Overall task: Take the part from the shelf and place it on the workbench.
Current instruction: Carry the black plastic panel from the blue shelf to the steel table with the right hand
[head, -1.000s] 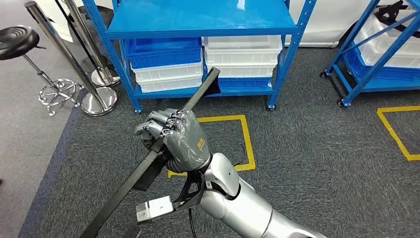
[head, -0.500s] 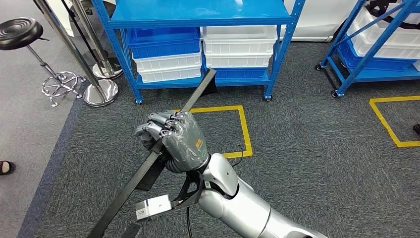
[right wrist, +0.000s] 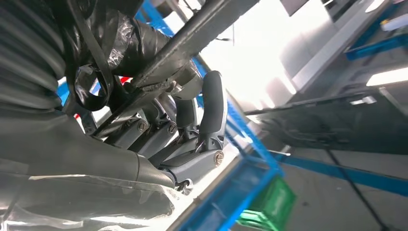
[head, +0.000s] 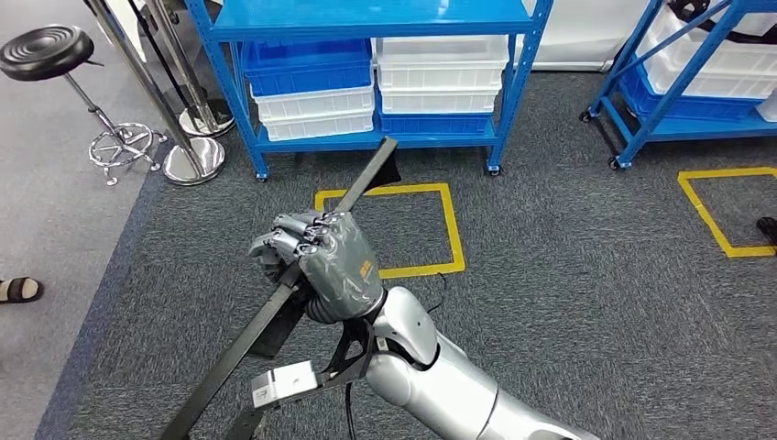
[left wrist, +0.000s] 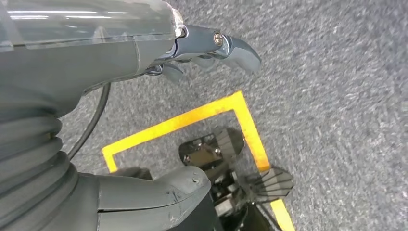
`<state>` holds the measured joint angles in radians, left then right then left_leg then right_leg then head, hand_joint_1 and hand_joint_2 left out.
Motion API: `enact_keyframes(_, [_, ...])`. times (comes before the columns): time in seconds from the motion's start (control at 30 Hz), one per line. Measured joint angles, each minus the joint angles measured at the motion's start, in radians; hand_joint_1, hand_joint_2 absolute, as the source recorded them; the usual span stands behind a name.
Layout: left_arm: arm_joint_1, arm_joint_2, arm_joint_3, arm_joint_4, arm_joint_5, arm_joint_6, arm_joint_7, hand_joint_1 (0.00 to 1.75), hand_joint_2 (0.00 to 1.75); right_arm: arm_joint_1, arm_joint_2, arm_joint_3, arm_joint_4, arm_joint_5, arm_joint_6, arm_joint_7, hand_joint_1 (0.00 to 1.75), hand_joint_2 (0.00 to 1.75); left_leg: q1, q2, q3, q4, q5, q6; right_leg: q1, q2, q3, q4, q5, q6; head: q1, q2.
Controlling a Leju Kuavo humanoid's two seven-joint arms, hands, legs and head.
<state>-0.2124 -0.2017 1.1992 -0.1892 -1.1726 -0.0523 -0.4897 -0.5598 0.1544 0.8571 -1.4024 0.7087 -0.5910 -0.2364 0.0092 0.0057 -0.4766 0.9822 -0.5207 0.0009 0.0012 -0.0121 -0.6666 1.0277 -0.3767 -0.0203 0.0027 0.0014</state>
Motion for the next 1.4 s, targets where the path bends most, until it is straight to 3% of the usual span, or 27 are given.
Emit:
enact_keyframes(0.07, [0.004,0.003,0.0,0.0,0.005,-0.003,0.006,0.0,1.75,-0.003,0.003,0.002,0.006,-0.018,0.01,-0.015,1.75,1.75,0.004,0.004,-0.012,-0.004,0.02,0.015,-0.001,0.002,-0.009,0.01,-0.014,0.011,0.0,0.0])
enact_keyframes(0.13, [0.01,0.011,0.0,0.0,0.009,-0.006,0.012,0.0,1.75,-0.007,0.006,0.006,0.013,-0.032,0.019,-0.026,1.75,1.75,0.007,0.008,-0.033,-0.006,0.043,0.03,-0.004,0.006,-0.036,0.087,-0.1,0.019,0.0,0.0])
enact_keyframes(0.2, [0.015,0.019,0.001,0.0,0.011,-0.007,0.013,0.0,1.75,-0.008,0.009,0.011,0.019,-0.037,0.021,-0.03,1.75,1.75,0.006,0.008,-0.063,-0.002,0.062,0.036,-0.007,0.008,-0.069,0.218,-0.191,0.024,0.0,0.0])
enact_keyframes(0.23, [0.017,0.023,0.001,0.0,0.011,-0.007,0.013,0.0,1.75,-0.009,0.01,0.013,0.022,-0.039,0.022,-0.031,1.75,1.75,0.006,0.008,-0.078,0.001,0.071,0.036,-0.008,0.008,-0.076,0.269,-0.206,0.026,0.0,0.0])
enact_keyframes(0.27, [0.019,0.025,0.001,0.0,0.012,-0.007,0.014,0.0,1.75,-0.008,0.01,0.015,0.024,-0.041,0.023,-0.032,1.75,1.75,0.006,0.008,-0.093,0.006,0.079,0.035,-0.008,0.008,-0.068,0.291,-0.198,0.027,0.0,0.0])
enact_keyframes(0.3, [0.021,0.028,0.001,0.0,0.012,-0.007,0.014,0.0,1.75,-0.009,0.01,0.016,0.027,-0.044,0.024,-0.034,1.75,1.75,0.006,0.007,-0.108,0.012,0.086,0.032,-0.008,0.008,-0.043,0.277,-0.174,0.026,0.0,0.0])
enact_keyframes(0.37, [0.024,0.033,0.001,0.0,0.013,-0.007,0.012,0.0,1.75,-0.01,0.014,0.019,0.029,-0.05,0.03,-0.039,1.75,1.75,0.004,0.006,-0.134,0.025,0.094,0.026,-0.006,0.008,0.053,0.159,-0.137,0.018,0.0,0.0])
enact_keyframes(0.43, [0.026,0.036,0.001,0.0,0.014,-0.006,0.003,0.0,1.75,-0.011,0.022,0.022,0.029,-0.053,0.033,-0.045,1.75,1.75,0.002,0.006,-0.149,0.035,0.101,0.016,-0.001,0.008,0.134,0.034,-0.148,0.009,0.0,0.0])
enact_keyframes(0.47, [0.027,0.037,0.001,0.0,0.013,-0.004,-0.001,0.0,1.75,-0.012,0.024,0.024,0.029,-0.053,0.032,-0.047,1.75,1.75,0.001,0.006,-0.152,0.037,0.106,0.009,0.002,0.008,0.15,0.004,-0.16,0.005,0.0,0.0])
enact_keyframes(0.57, [0.03,0.043,-0.001,0.0,0.009,0.003,-0.006,0.0,1.75,-0.01,0.028,0.031,0.031,-0.053,0.031,-0.05,1.75,1.75,0.004,0.005,-0.16,0.042,0.108,-0.011,0.0,0.006,0.146,-0.014,-0.147,-0.011,0.0,0.0])
enact_keyframes(0.63, [0.031,0.045,-0.006,0.0,0.003,0.008,-0.007,0.0,1.75,-0.008,0.033,0.033,0.034,-0.053,0.029,-0.052,1.75,1.75,0.008,0.003,-0.187,0.105,0.052,-0.022,-0.005,0.004,0.136,-0.02,-0.13,-0.025,0.0,0.0])
enact_keyframes(0.7, [0.032,0.046,-0.014,0.0,-0.002,0.012,-0.01,0.0,1.75,-0.002,0.037,0.035,0.037,-0.05,0.027,-0.055,1.75,1.75,0.01,0.003,-0.231,0.231,-0.026,-0.031,-0.004,0.003,0.121,-0.019,-0.119,-0.03,0.0,0.0])
enact_keyframes(0.77, [0.033,0.046,-0.02,0.0,-0.004,0.014,-0.013,0.0,1.75,0.006,0.038,0.036,0.043,-0.048,0.026,-0.057,1.75,1.75,0.011,0.003,-0.248,0.307,-0.048,-0.036,-0.003,0.003,0.107,-0.014,-0.111,-0.028,0.0,0.0])
enact_keyframes(0.8, [0.033,0.047,-0.022,0.0,-0.005,0.015,-0.013,0.0,1.75,0.009,0.038,0.036,0.045,-0.047,0.026,-0.058,1.75,1.75,0.011,0.003,-0.229,0.292,-0.032,-0.037,-0.003,0.003,0.101,-0.011,-0.109,-0.027,0.0,0.0])
enact_keyframes(0.9, [0.032,0.049,-0.025,0.0,-0.006,0.016,-0.014,0.0,1.75,0.01,0.04,0.036,0.048,-0.044,0.024,-0.06,1.75,1.75,0.009,0.001,-0.111,0.103,0.034,-0.027,-0.002,0.004,0.088,0.001,-0.107,-0.021,0.0,0.0])
enact_keyframes(0.97, [0.032,0.049,-0.028,0.0,-0.007,0.016,-0.014,0.0,1.75,0.01,0.042,0.036,0.049,-0.039,0.023,-0.061,1.75,1.75,0.004,-0.001,-0.076,0.036,0.04,-0.015,0.0,0.005,0.082,0.004,-0.103,-0.011,0.0,0.0])
enact_keyframes(1.03, [0.033,0.049,-0.031,0.0,-0.006,0.015,-0.013,0.0,1.75,0.01,0.043,0.036,0.051,-0.037,0.022,-0.062,1.75,1.75,0.003,-0.002,-0.077,0.026,0.046,-0.002,0.001,0.005,0.078,0.003,-0.098,0.001,0.0,0.0])
enact_keyframes(1.1, [0.033,0.048,-0.035,0.0,-0.005,0.013,-0.007,0.0,1.75,0.009,0.043,0.036,0.052,-0.035,0.022,-0.062,1.75,1.75,0.008,0.001,-0.078,0.017,0.057,0.013,0.001,0.007,0.069,0.023,-0.116,0.012,0.0,0.0])
enact_keyframes(1.13, [0.033,0.047,-0.036,0.0,-0.003,0.012,-0.001,0.0,1.75,0.009,0.043,0.036,0.053,-0.034,0.022,-0.062,1.75,1.75,0.01,0.002,-0.079,0.013,0.064,0.021,0.0,0.008,0.055,0.057,-0.144,0.017,0.0,0.0])
enact_keyframes(1.2, [0.033,0.047,-0.038,0.0,0.001,0.011,0.013,0.0,1.75,0.011,0.041,0.036,0.058,-0.032,0.022,-0.062,1.75,1.75,0.009,0.004,-0.088,0.014,0.071,0.029,-0.004,0.01,0.007,0.176,-0.217,0.025,0.0,0.0])
enact_keyframes(1.23, [0.034,0.047,-0.038,0.0,0.003,0.011,0.018,0.0,1.75,0.014,0.04,0.036,0.061,-0.032,0.022,-0.061,1.75,1.75,0.009,0.004,-0.094,0.016,0.073,0.031,-0.006,0.01,-0.016,0.234,-0.241,0.027,0.0,0.0])
enact_keyframes(1.27, [0.034,0.046,-0.038,0.0,0.006,0.011,0.021,0.0,1.75,0.017,0.039,0.036,0.064,-0.031,0.022,-0.059,1.75,1.75,0.009,0.004,-0.1,0.018,0.074,0.031,-0.008,0.01,-0.028,0.266,-0.246,0.029,0.0,0.0])
enact_keyframes(1.3, [0.035,0.045,-0.038,0.0,0.007,0.012,0.021,0.0,1.75,0.019,0.038,0.036,0.067,-0.031,0.022,-0.058,1.75,1.75,0.009,0.004,-0.104,0.02,0.074,0.031,-0.009,0.01,-0.023,0.262,-0.231,0.029,0.0,0.0])
enact_keyframes(1.33, [0.035,0.044,-0.038,0.0,0.008,0.013,0.021,0.0,1.75,0.02,0.038,0.036,0.069,-0.03,0.022,-0.057,1.75,1.75,0.009,0.003,-0.107,0.023,0.075,0.03,-0.01,0.01,0.001,0.221,-0.201,0.027,0.0,0.0])
enact_keyframes(1.4, [0.034,0.039,-0.039,0.0,0.006,0.016,0.022,0.0,1.75,0.019,0.038,0.037,0.071,-0.028,0.022,-0.056,1.75,1.75,0.007,0.003,-0.112,0.032,0.074,0.025,-0.009,0.01,0.07,0.093,-0.144,0.021,0.0,0.0])
